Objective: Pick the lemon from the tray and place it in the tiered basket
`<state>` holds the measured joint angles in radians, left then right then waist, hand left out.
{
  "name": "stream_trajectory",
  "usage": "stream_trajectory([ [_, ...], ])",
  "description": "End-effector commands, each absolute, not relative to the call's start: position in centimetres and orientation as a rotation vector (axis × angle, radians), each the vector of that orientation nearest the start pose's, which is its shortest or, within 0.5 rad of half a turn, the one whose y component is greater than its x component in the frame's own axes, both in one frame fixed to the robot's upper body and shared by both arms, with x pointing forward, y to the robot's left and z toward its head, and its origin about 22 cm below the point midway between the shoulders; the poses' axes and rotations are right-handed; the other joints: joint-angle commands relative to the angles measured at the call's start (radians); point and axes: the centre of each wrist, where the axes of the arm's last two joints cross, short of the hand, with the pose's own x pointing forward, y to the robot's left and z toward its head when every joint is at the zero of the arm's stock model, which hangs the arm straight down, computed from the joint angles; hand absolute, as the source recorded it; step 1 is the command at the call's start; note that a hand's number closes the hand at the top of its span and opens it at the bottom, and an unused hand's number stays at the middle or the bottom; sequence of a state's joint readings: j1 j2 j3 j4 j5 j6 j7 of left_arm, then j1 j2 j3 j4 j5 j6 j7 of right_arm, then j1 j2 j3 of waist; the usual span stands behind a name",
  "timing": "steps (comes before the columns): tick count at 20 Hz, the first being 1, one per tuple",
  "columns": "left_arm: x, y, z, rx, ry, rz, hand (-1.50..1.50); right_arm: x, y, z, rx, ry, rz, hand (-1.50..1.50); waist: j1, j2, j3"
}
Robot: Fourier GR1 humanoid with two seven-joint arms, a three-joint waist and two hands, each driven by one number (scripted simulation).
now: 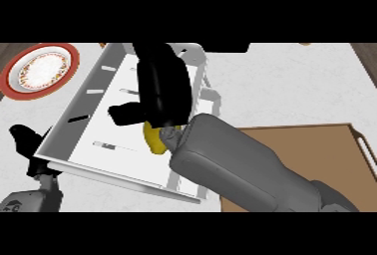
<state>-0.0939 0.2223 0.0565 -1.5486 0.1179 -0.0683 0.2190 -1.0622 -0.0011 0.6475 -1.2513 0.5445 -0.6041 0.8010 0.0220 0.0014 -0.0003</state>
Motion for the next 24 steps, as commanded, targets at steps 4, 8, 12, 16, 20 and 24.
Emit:
stream_trajectory([
  [4,25.2,29.9,3.1,0.063,-1.424,-0.109,0.0,30.9,1.3,20.2,-0.318,-1.863,0.195,-1.5,-0.005,0.0,0.001],
  [8,26.9,29.2,4.4,0.08,-1.416,-0.09,0.0,32.3,-2.1,22.7,-0.253,-1.893,-0.012,-1.5,-0.02,0.001,0.002],
  [12,25.6,29.9,3.5,0.075,-1.425,-0.078,0.0,32.1,-6.2,21.6,-0.308,-1.896,-0.114,-1.5,-0.027,-0.004,0.001],
  [16,24.9,29.3,2.7,0.08,-1.406,-0.085,0.0,32.8,-13.0,22.9,-0.384,-1.885,-0.213,-1.5,-0.029,-0.003,0.001],
  [20,25.8,30.5,4.0,0.08,-1.422,-0.07,0.0,30.4,-18.8,24.8,-0.416,-1.902,-0.243,-1.5,-0.041,-0.005,0.001],
  [24,25.6,29.4,2.9,0.065,-1.419,-0.071,0.0,28.7,-23.5,25.0,-0.434,-1.924,-0.256,-1.5,-0.033,-0.003,0.001],
])
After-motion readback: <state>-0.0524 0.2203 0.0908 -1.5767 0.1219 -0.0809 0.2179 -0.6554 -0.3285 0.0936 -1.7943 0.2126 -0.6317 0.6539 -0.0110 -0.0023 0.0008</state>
